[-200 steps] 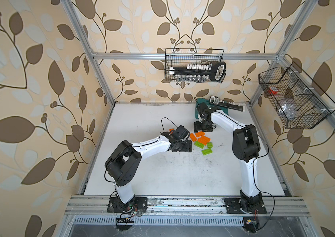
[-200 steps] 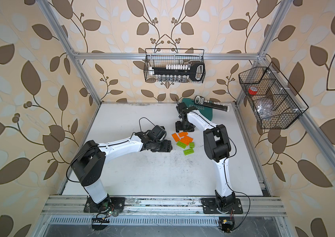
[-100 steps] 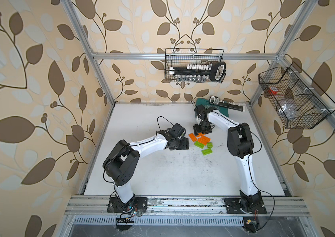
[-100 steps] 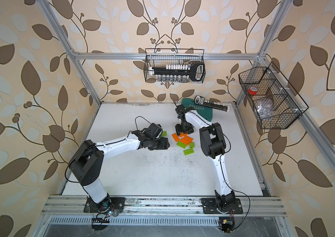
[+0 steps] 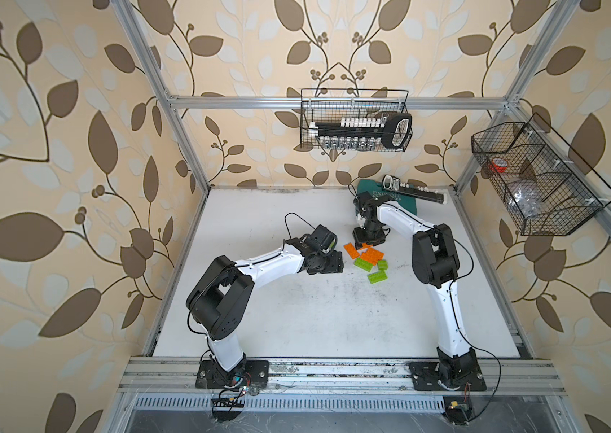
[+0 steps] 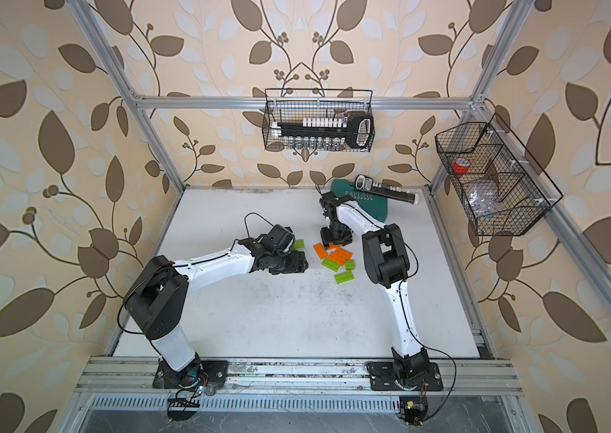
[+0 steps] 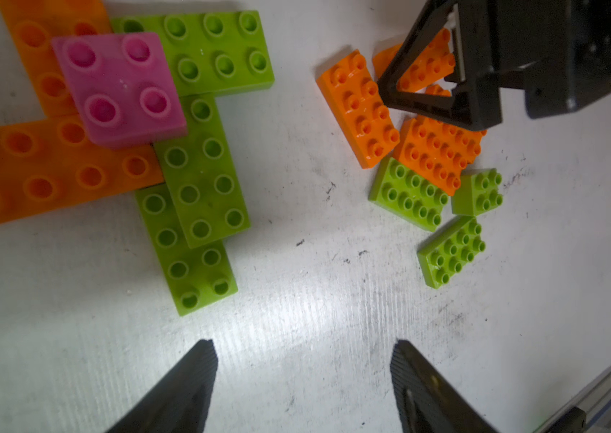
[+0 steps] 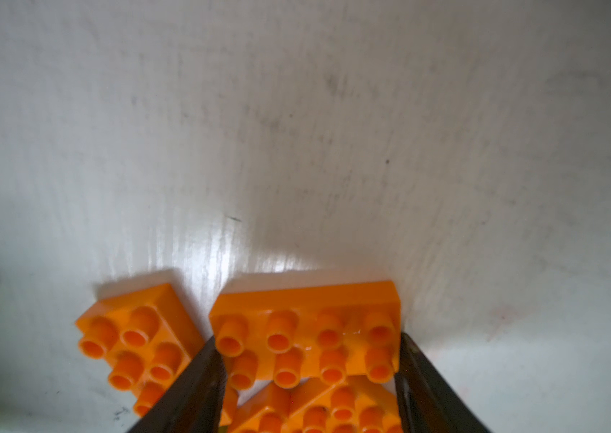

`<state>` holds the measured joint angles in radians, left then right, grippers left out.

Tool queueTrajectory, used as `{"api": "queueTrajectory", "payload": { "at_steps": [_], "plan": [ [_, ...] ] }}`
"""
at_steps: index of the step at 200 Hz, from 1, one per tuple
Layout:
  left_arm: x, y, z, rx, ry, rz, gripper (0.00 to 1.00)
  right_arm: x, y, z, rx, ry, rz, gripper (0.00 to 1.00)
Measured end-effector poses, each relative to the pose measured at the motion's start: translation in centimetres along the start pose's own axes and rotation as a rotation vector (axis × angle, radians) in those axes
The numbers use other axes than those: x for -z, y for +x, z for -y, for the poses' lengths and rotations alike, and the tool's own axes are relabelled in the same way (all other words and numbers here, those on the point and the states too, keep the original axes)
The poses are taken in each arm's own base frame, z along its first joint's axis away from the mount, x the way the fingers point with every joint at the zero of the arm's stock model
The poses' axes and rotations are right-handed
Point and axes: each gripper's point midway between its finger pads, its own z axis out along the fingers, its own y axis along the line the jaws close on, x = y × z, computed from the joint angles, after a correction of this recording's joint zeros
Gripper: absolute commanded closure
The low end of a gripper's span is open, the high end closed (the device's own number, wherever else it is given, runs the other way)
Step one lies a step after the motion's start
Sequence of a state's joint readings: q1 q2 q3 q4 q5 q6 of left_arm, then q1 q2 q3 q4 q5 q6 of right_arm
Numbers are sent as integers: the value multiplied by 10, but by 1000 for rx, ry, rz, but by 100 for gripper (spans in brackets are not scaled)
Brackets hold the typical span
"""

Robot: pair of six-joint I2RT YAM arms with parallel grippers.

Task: Assemble a small pinwheel with lego
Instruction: Pick up the lego brick from the center of the board, then place the lego brick at the center of the board.

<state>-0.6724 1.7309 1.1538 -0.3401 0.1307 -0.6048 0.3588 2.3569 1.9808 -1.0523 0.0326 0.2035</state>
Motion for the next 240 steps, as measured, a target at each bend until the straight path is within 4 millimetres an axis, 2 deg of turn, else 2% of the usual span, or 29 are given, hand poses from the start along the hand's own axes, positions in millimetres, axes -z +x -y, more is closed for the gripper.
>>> {"api": "queueTrajectory", "payload": {
  "at_steps": [48, 78, 96, 123, 142, 161, 175, 201, 221, 240],
  "plan": [
    [5, 1, -8, 13, -6, 5, 24, 1, 0, 0, 3, -1, -1, 42],
    [26, -2, -10, 19, 5, 36, 24, 6, -1, 1, -1, 5, 11, 41],
    [47, -5, -8, 17, 15, 67, 24, 20, 2, 1, -12, 13, 34, 40],
    [79, -5, -6, 7, 33, 123, 23, 58, 17, -5, -18, 20, 98, 40],
    [93, 9, -15, 10, 35, 130, 23, 81, 41, -23, 8, 14, 134, 39],
    [95, 33, -33, 28, 17, 105, 23, 89, 73, -50, 64, 4, 134, 40],
    [91, 54, -50, 55, -8, 73, 23, 82, 101, -72, 118, -2, 110, 39],
    [83, 85, -78, 116, -53, 22, 22, 58, 157, -113, 257, 7, 30, 39],
    [81, 95, -94, 171, -70, 11, 22, 46, 189, -142, 367, 1, -13, 39],
    [83, 97, -108, 230, -68, 23, 22, 36, 204, -159, 433, -9, -34, 37]
  ]
}}
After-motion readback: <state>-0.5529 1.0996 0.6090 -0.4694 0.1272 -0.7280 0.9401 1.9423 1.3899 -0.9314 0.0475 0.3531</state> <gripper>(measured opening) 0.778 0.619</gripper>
